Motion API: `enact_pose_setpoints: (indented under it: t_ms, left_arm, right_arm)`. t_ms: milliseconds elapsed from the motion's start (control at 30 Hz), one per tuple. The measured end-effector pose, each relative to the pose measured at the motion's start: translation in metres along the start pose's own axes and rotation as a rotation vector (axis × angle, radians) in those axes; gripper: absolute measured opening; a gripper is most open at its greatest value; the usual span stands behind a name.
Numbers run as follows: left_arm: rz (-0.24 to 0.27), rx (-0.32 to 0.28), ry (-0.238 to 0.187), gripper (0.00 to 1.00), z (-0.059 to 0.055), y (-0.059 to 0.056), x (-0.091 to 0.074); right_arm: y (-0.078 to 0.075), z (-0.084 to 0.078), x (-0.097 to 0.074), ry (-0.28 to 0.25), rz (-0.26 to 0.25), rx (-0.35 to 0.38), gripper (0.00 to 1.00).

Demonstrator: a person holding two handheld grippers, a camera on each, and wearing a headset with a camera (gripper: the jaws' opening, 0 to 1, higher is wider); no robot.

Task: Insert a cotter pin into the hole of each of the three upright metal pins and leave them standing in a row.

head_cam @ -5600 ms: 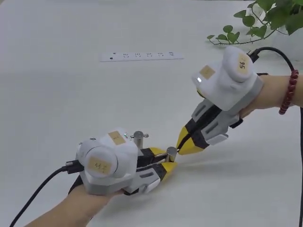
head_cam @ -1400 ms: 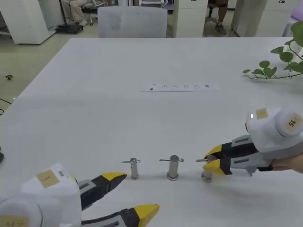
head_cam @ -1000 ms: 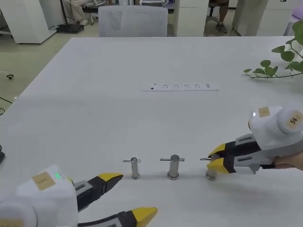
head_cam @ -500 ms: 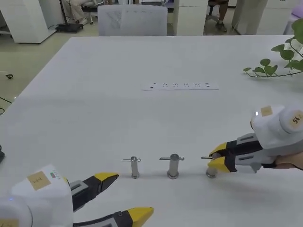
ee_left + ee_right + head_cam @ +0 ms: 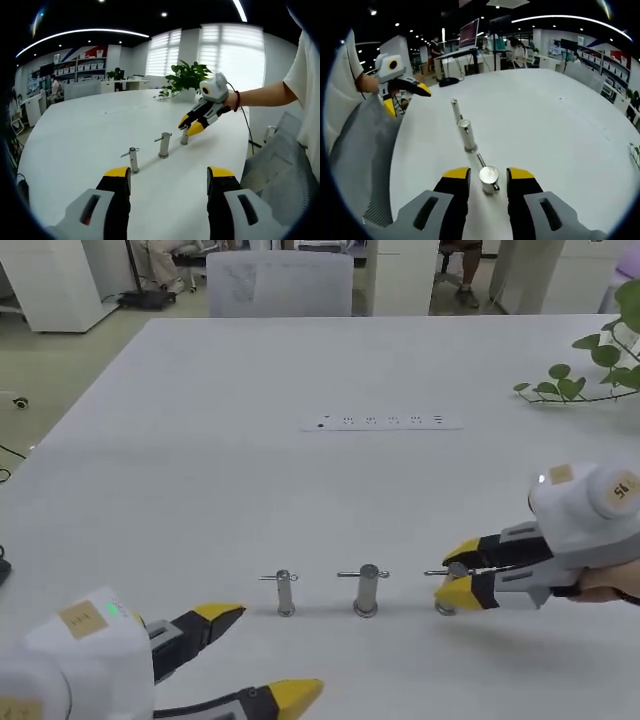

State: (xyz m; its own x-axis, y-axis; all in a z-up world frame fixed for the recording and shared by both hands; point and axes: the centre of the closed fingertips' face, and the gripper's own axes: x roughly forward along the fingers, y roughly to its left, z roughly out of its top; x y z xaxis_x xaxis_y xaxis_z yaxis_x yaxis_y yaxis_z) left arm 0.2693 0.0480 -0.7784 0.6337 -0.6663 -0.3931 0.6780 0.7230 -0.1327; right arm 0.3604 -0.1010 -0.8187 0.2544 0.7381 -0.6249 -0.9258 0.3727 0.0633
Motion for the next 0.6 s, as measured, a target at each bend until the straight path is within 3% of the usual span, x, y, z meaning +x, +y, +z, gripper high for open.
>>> enact_pose_setpoints:
  t_ms: [300,600]
  left_arm:
    - [0.007,-0.008,-0.005,0.68,0.004,0.004,-0.004]
    - [0.005,0.004,0.002,0.74,0.006,0.005,-0.015]
  right_arm:
    - [0.012,0.020,-0.018,-0.064,-0.037,0.078,0.57]
    - [0.035,0.031,-0.039,-0.098,-0.081,0.130,0.66]
